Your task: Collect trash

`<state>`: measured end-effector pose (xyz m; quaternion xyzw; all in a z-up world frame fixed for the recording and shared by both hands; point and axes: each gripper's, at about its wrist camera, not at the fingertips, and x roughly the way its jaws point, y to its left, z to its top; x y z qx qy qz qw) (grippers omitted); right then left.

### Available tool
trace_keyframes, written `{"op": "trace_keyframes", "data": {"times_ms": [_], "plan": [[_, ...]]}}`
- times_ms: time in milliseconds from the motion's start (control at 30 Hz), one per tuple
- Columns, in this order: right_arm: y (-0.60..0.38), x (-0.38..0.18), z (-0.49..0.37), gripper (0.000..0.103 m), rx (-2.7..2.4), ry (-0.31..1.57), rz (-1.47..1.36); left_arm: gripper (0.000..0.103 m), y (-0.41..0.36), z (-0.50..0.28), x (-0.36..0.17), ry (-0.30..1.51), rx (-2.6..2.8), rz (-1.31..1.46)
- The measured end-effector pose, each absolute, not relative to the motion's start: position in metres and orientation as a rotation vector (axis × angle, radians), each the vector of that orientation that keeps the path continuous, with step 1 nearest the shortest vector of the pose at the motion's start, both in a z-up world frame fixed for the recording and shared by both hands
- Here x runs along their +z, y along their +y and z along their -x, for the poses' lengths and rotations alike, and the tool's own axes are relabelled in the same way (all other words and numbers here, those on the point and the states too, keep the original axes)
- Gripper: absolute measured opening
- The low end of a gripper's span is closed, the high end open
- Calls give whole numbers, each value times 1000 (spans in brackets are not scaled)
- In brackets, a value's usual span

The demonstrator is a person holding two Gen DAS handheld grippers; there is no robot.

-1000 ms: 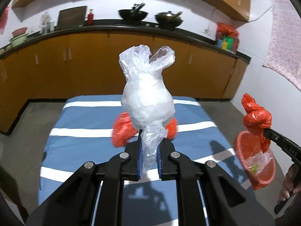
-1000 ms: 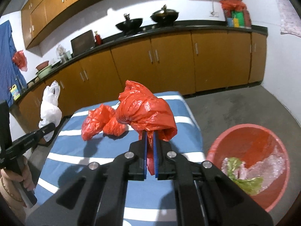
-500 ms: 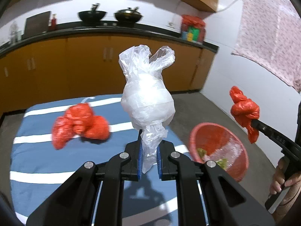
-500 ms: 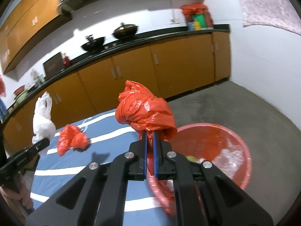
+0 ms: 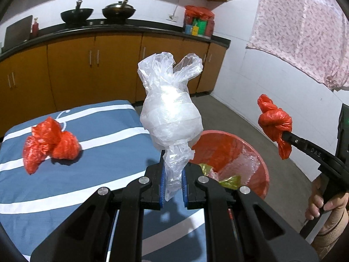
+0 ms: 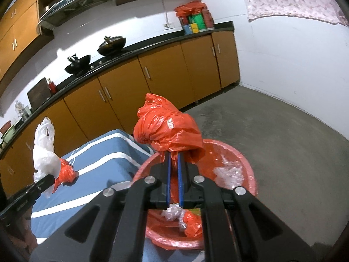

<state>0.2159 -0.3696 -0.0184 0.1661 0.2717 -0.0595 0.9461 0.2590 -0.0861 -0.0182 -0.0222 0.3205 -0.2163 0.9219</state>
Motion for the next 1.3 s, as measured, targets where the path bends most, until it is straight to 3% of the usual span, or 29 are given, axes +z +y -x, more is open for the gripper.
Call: {"op": "trace_keyframes", "data": {"times_ms": [967, 1067, 1167, 1233, 1300], "plan": [[-411, -51, -232, 7, -181, 586, -406, 12, -185, -277, -65, 788, -604, -50], [-409, -56, -238, 12, -158, 600, -406, 12, -191, -280, -73, 812, -605, -57], [-410, -63, -238, 19, -147, 612, -409, 22, -191, -285, -80, 835, -605, -49], [-411, -66, -238, 27, -145, 617, -413, 38, -189, -287, -83, 838, -591, -43], [-412, -69, -238, 32, -151, 621, -415, 39, -182, -289, -85, 840, -579, -29]]}}
